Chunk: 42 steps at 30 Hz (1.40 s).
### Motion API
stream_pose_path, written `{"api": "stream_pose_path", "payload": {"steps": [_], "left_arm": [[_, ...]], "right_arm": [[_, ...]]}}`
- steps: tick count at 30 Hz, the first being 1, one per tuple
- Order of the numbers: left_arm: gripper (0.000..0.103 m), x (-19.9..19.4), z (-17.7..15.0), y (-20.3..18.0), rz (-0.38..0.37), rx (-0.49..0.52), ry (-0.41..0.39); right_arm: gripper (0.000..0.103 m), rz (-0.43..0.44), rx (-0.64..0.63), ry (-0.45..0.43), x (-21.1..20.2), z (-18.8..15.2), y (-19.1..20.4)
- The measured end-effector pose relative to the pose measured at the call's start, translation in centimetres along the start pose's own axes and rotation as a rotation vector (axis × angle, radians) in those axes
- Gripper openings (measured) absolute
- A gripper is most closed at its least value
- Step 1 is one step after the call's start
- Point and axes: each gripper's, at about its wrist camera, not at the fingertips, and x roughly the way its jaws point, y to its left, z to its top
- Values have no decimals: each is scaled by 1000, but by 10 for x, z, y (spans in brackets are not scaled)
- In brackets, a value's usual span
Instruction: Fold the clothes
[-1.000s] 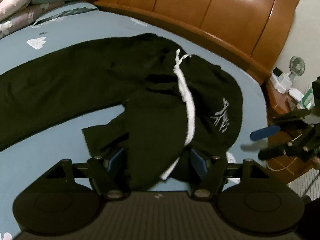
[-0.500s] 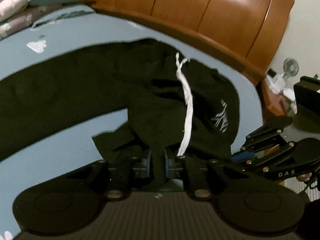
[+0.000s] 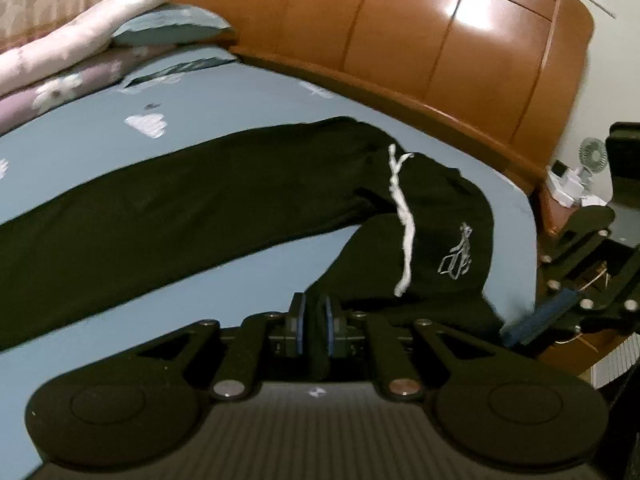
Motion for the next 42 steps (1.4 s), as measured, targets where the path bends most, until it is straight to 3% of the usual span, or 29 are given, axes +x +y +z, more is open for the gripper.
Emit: {"api": "stream_pose_path", "payload": {"steps": [3,9,13,16,20,25,28,31,35,40,42], "left_arm": [[6,-10,-8,10,31,-33,-4],[7,-20,-22,29,78,-92,-1],[25,-10,-20,24,62,-77,15],[32,1,-14,11,27,-37,17],[43,18,-4,-18,-41,48,35],[50,33,11,-67,-127,168,66],[66,41,14,-99,-151,254,103],[67,57,6,-124,-98,334,187],[66,73,-11,-141,48,400,316],[63,77,-30,-150,197,420,408],[49,79,-35,-149,261,413,427]], "right_arm": [[3,39,-22,40,19,4,7],[8,-41,-18,93,36,1,0],[12,-161,17,83,18,-6,-16],[13,-282,57,67,-5,-18,-31],[17,-528,52,114,-19,-42,-48],[18,-673,43,189,-26,-66,-74],[22,-666,50,180,-31,-72,-84],[22,-630,30,165,-33,-70,-87],[24,-579,-27,166,-37,-64,-95],[24,-523,-89,181,-44,-60,-116],[24,-505,-118,188,-44,-60,-122]]}}
